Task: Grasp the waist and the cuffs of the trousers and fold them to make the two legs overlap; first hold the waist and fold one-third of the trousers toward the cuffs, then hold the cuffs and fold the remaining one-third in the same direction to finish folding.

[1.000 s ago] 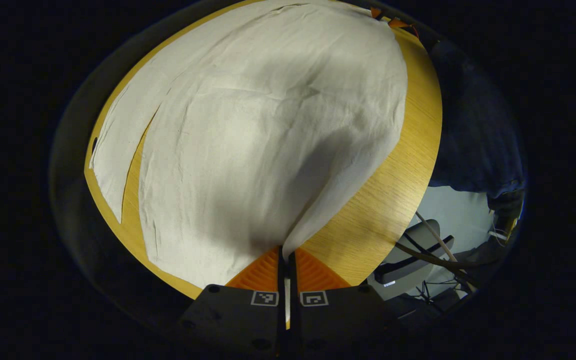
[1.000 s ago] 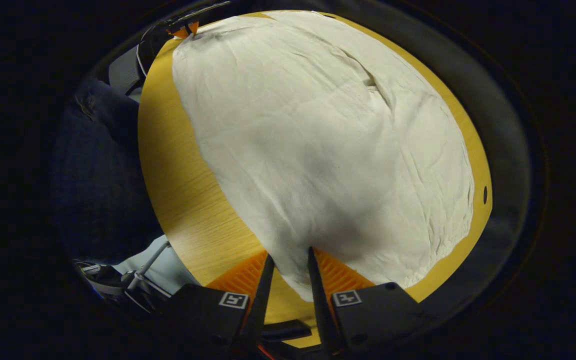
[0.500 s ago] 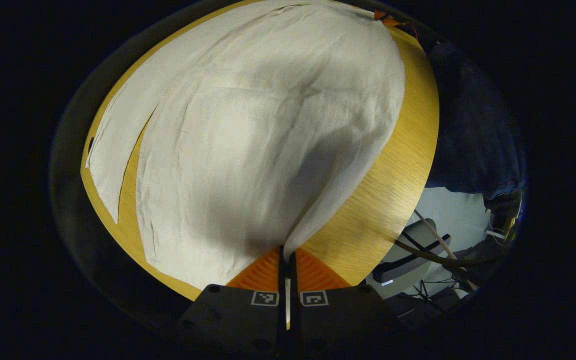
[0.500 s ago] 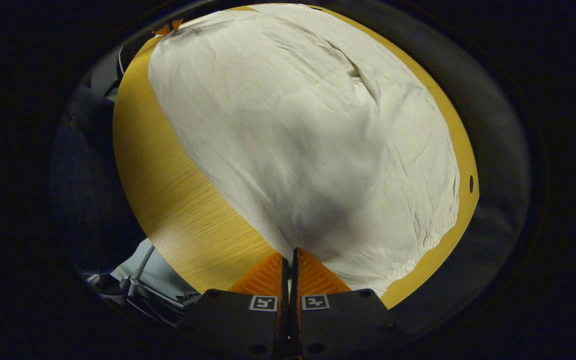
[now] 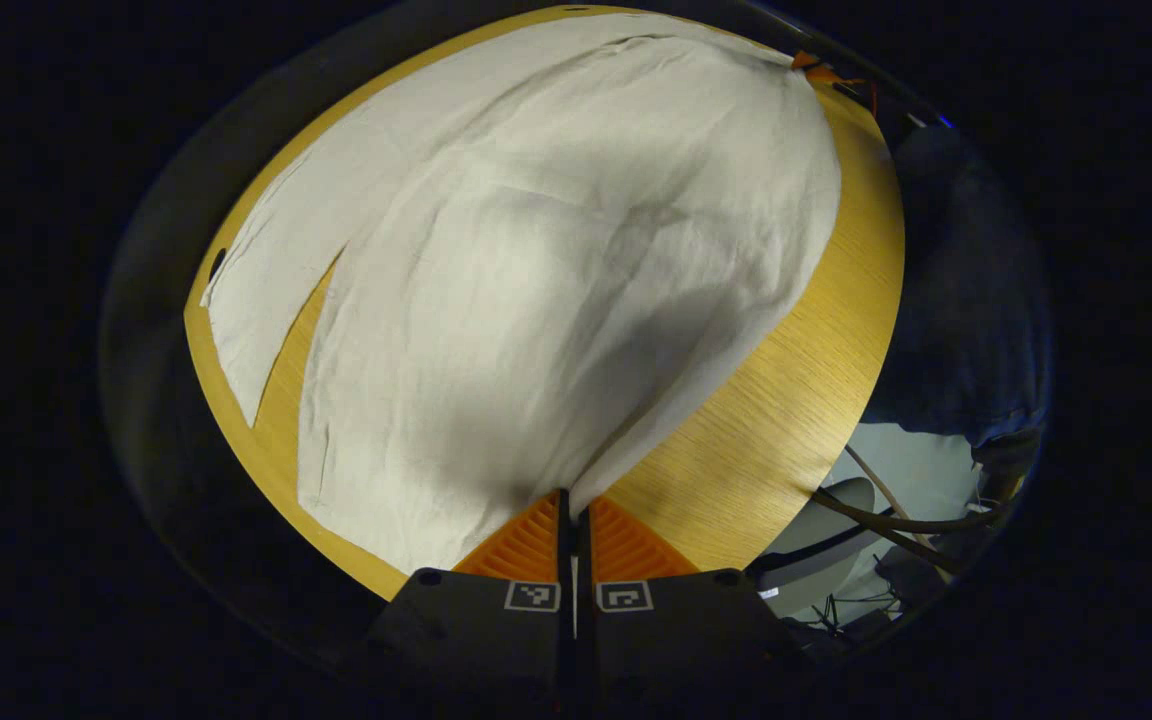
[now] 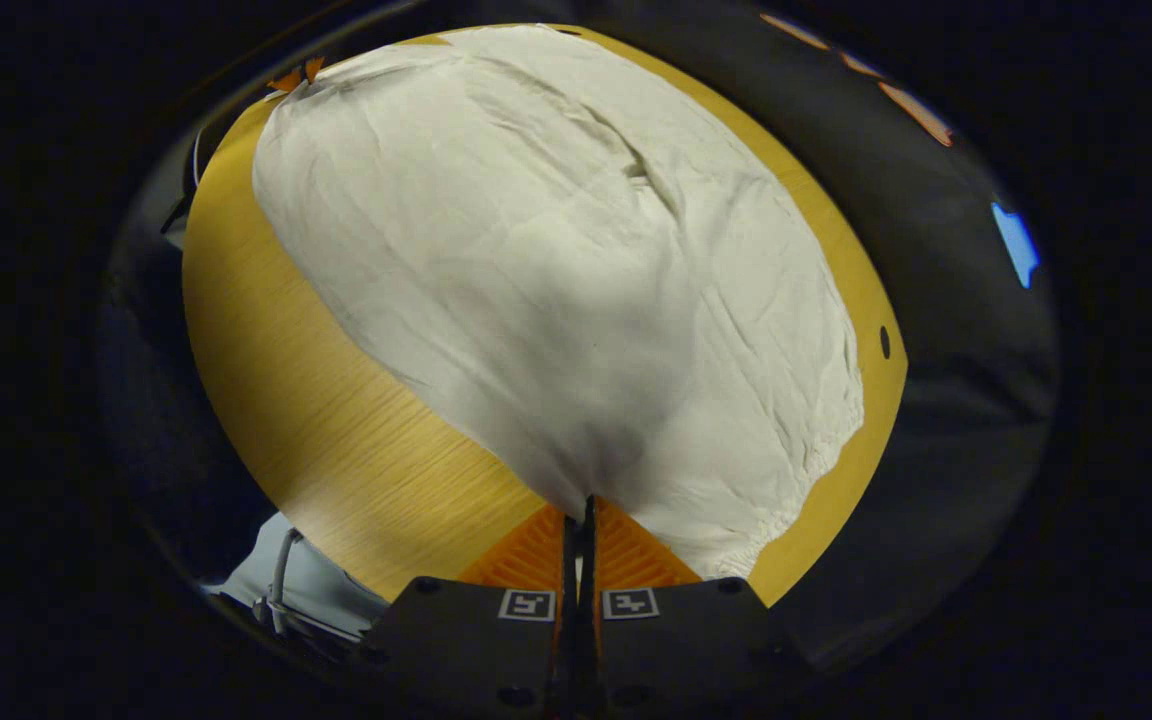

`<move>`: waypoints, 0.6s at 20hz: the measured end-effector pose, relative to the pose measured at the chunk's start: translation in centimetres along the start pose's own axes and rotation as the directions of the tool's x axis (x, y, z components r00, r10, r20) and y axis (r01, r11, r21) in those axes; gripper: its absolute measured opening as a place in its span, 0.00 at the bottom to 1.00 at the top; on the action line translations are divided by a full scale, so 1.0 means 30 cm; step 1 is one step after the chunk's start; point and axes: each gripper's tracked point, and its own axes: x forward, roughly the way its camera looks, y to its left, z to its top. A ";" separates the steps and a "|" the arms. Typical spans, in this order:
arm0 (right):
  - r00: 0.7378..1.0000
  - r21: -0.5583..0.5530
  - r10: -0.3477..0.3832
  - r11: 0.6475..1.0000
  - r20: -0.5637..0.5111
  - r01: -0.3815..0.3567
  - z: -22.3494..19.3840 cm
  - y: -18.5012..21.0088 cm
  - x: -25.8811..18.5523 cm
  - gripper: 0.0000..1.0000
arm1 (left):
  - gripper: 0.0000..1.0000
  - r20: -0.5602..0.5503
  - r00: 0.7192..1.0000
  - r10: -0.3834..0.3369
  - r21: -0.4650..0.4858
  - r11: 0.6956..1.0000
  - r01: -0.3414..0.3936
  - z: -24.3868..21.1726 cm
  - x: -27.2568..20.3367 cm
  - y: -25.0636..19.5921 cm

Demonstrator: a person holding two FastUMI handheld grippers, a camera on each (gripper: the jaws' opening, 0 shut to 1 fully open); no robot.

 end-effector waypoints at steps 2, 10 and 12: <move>0.995 0.112 -0.093 0.990 0.034 0.089 0.049 -0.064 -0.037 0.03 | 0.00 0.058 0.994 0.095 -0.030 0.995 -0.094 0.119 -0.071 0.110; 0.921 0.448 -0.372 0.847 0.116 0.285 0.247 -0.342 -0.160 0.05 | 0.00 0.222 0.901 0.372 -0.228 0.918 -0.323 0.580 -0.263 0.514; 0.896 0.520 -0.424 0.799 0.130 0.302 0.311 -0.418 -0.184 0.03 | 0.00 0.247 0.864 0.438 -0.283 0.886 -0.368 0.717 -0.292 0.605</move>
